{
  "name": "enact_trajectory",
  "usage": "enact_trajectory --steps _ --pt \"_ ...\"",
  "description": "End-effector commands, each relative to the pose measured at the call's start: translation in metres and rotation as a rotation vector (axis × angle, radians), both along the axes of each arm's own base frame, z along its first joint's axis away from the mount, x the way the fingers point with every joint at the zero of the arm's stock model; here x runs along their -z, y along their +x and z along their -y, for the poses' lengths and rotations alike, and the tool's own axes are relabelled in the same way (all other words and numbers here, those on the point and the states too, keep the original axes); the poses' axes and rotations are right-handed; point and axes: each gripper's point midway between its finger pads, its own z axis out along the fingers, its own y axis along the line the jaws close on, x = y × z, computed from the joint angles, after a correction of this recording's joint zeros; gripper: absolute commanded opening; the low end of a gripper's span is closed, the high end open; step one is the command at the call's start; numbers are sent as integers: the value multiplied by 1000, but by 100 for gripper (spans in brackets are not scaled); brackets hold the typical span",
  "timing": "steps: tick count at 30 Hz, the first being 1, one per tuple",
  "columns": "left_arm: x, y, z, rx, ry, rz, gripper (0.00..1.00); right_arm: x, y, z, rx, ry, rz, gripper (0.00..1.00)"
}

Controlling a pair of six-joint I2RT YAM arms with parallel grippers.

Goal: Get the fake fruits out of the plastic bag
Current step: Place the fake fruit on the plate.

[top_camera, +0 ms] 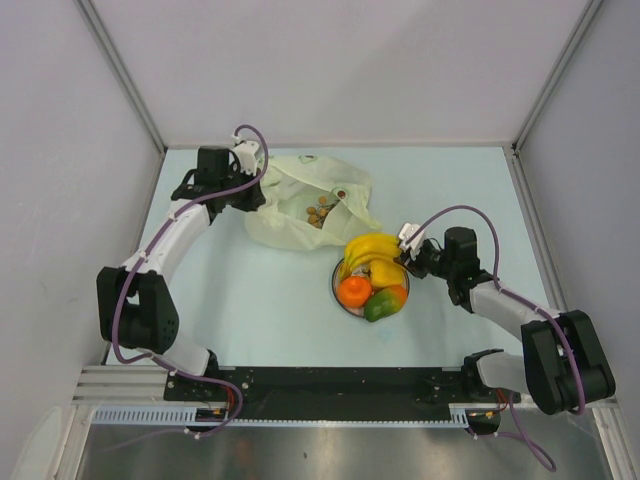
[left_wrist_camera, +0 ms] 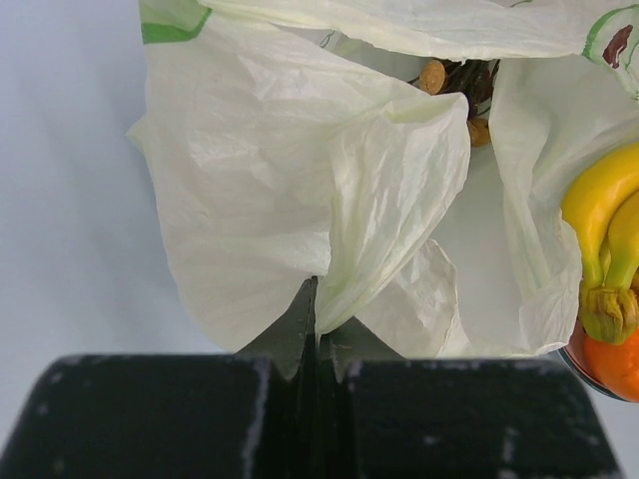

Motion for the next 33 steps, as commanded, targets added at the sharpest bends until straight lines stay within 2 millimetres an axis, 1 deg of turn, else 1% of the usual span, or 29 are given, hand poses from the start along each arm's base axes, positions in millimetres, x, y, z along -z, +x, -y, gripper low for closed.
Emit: enact_trajectory --steps 1,2,3,7,8,10,11,12,14,16,17,18,19,21,22,24,25,26,27,28,29,31,32,33 --pt "-7 3 6 13 -21 35 0 -6 7 1 8 -13 36 27" --pt "-8 3 6 15 -21 38 0 -7 8 1 12 -12 37 31" --pt "-7 3 6 11 -23 35 0 -7 9 2 21 -7 33 38" --pt "-8 4 7 16 -28 41 0 -17 12 1 40 22 45 51" --pt "-8 4 7 16 -28 39 0 -22 13 1 46 30 53 54" --pt "-7 5 6 15 -27 36 0 -31 15 0 57 45 57 63" --pt "-8 5 6 14 -27 39 0 -40 14 0 60 55 72 66" --pt "-8 6 7 14 -31 39 0 -45 14 1 64 57 75 70" --pt "-8 6 8 18 -36 38 1 -55 14 2 73 62 83 72" --pt "-9 7 10 20 -45 38 0 -73 12 4 91 86 101 75" --pt "-10 8 10 19 -48 43 0 -78 12 5 106 95 105 77" --pt "-9 8 11 16 -53 39 0 -89 12 6 121 115 119 78" --pt "-12 8 12 19 -61 43 0 -99 14 6 137 136 127 80" --pt "-10 8 13 15 -75 37 0 -106 19 7 182 181 98 82" --pt "-10 6 14 16 -83 33 0 -115 22 4 188 202 96 83" --pt "-15 7 16 11 -100 44 1 -117 24 -6 181 240 32 83" --pt "-21 8 19 25 -112 56 0 -111 24 -19 158 249 -14 83" --pt "-26 8 22 18 -140 56 0 -131 31 -28 146 280 -3 83" --pt "-31 8 23 17 -151 61 0 -137 32 -40 139 313 -40 83" --pt "-36 9 24 17 -159 68 0 -132 39 -52 130 314 -77 83" --pt "-44 10 26 18 -174 74 0 -155 41 -72 86 340 -55 82" --pt "-56 10 29 26 -191 93 0 -168 45 -92 24 392 -71 74" --pt "-59 10 30 26 -206 93 0 -177 50 -111 -10 421 -66 62" --pt "-63 10 31 25 -215 99 0 -179 54 -119 -11 436 -82 56"
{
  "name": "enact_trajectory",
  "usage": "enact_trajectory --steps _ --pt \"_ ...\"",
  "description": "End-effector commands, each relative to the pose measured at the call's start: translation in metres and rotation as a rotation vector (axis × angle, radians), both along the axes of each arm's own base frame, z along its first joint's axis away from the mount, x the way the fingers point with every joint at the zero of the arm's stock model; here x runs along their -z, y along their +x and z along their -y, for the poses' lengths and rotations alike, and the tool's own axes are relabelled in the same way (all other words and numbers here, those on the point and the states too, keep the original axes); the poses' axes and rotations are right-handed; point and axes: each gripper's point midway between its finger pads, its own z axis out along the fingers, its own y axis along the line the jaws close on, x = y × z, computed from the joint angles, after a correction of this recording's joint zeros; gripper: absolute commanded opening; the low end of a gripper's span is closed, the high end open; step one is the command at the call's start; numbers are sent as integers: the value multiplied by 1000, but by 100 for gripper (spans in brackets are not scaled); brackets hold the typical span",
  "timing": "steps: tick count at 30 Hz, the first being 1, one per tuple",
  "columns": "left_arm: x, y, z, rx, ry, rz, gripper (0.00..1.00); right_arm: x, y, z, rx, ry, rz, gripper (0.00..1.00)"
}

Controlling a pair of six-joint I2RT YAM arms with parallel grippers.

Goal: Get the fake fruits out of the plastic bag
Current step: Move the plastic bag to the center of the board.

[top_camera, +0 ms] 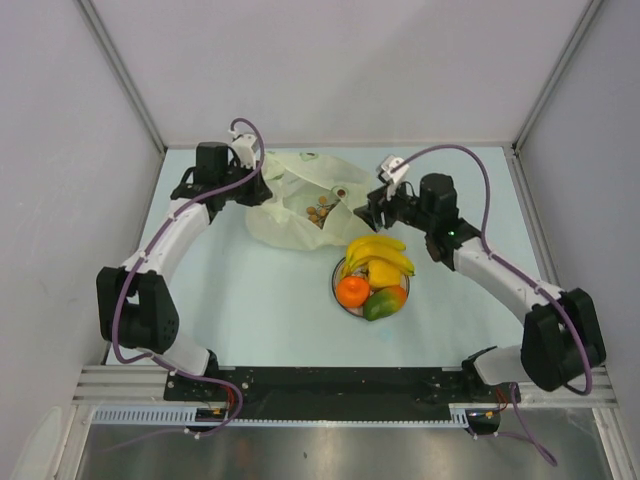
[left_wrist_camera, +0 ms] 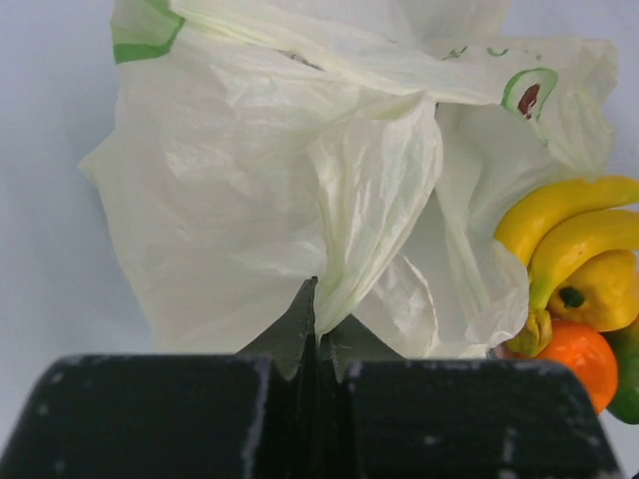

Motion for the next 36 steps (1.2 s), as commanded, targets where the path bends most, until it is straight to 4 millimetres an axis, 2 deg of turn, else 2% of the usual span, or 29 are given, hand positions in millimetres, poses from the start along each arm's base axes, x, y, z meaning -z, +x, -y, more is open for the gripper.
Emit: enact_trajectory --steps 1,2,3,4,5,6,7,8,9,11,12,13,14,15,16,18,19,21,22,24,25,26,29,30,31,32,33,35,36 --pt "-53 6 14 19 -100 103 0 -43 11 -51 -74 145 -13 51" --pt "-56 6 16 17 -113 104 0 -27 17 -65 -91 132 -53 41" --pt "-58 5 17 20 -122 108 0 -32 21 -75 -107 141 -48 38" --pt "-61 4 18 21 -132 117 0 -26 26 -82 -115 144 -73 35" --pt "-63 4 18 16 -140 117 0 0 32 -94 -118 118 -130 33" --pt "-65 3 19 20 -149 120 0 -2 41 -102 -117 121 -133 33" --pt "-67 2 20 22 -156 126 0 8 52 -104 -73 113 -154 32" --pt "-68 1 21 25 -164 125 0 36 67 -106 -22 88 -199 32" --pt "-70 0 22 30 -172 127 0 31 84 -109 20 96 -174 33" --pt "-73 -1 24 38 -182 136 0 47 133 -86 280 48 -128 37" --pt "-75 -1 26 45 -189 137 0 70 158 -70 400 23 -135 39" --pt "-81 1 28 48 -202 148 0 55 188 -48 557 63 -90 39" --pt "-81 4 30 55 -210 147 0 49 205 -38 611 105 -73 38" --pt "-84 6 33 63 -215 149 0 64 226 -16 683 92 -73 38" --pt "-98 8 37 87 -223 175 0 35 245 -5 742 131 -11 39" --pt "-102 13 48 127 -221 180 0 22 265 16 795 144 29 39" --pt "-116 15 55 163 -219 214 0 2 276 38 844 171 73 39" --pt "-120 18 72 217 -209 228 0 -18 282 56 869 169 134 39" --pt "-135 21 78 245 -200 272 0 -34 285 76 905 184 168 39" --pt "-138 22 98 298 -196 284 0 -46 286 96 938 182 199 39" --pt "-154 23 106 323 -193 328 0 -60 284 108 960 194 226 39" --pt "-158 24 113 336 -188 343 0 -62 284 126 990 189 236 39" --pt "-173 25 138 371 -179 404 0 -86 278 158 1035 198 280 40" --pt "-178 22 148 387 -181 426 0 -82 275 166 1046 185 277 40" --pt "-179 21 152 389 -182 433 0 -87 271 171 1052 187 289 40" --pt "-180 20 155 383 -183 444 0 -104 261 180 1060 201 315 40" --pt "-174 19 159 374 -179 455 0 -97 256 183 1055 184 308 40" --pt "-178 10 158 366 -175 494 0 -115 241 188 1049 178 353 40" --pt "-160 8 159 375 -143 490 0 -118 236 194 1045 168 365 40"
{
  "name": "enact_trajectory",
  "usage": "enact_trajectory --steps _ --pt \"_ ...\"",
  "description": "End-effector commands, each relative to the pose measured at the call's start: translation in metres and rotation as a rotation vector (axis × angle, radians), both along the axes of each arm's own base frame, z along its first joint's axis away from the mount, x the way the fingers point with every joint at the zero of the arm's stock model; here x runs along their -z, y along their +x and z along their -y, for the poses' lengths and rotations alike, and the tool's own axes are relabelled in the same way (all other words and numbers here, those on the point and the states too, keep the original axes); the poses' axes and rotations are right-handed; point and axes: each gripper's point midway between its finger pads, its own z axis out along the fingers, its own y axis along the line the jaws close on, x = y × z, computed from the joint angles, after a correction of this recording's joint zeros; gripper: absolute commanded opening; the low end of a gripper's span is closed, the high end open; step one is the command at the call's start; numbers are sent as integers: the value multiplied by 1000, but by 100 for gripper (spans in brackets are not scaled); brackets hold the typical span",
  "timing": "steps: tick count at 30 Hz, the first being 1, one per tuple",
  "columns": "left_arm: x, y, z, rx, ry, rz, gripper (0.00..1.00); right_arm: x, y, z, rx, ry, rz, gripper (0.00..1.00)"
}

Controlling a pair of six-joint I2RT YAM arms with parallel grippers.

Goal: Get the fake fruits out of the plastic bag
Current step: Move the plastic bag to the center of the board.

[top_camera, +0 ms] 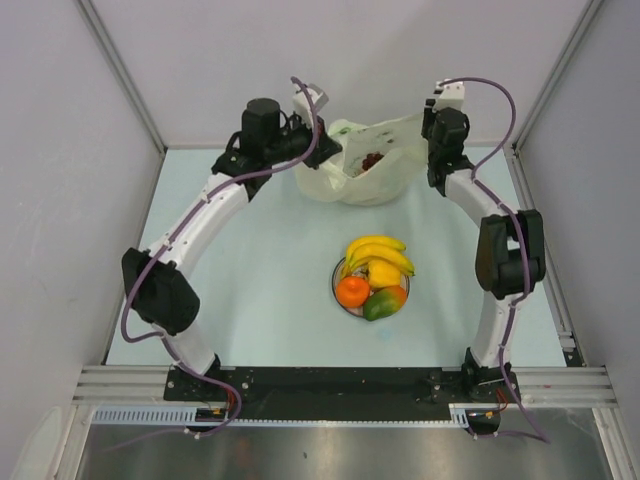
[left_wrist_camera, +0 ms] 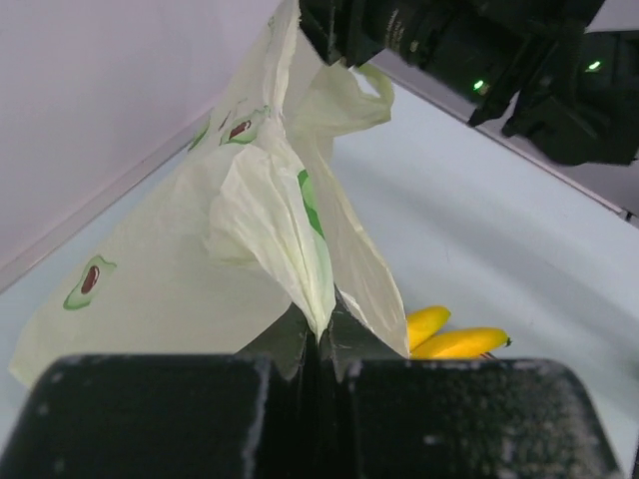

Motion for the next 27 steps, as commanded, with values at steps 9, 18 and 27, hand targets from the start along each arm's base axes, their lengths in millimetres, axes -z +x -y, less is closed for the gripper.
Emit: enact_trajectory --steps 9,18,27 --pt "84 -36 -37 -107 187 -52 0 35 -98 -31 -326 68 -191 43" --pt "118 -45 -68 -279 219 -145 0 70 -191 -157 -761 -93 -258 50" --pt "113 -42 -66 -297 190 -163 0 54 -173 -194 -771 -120 -171 48"
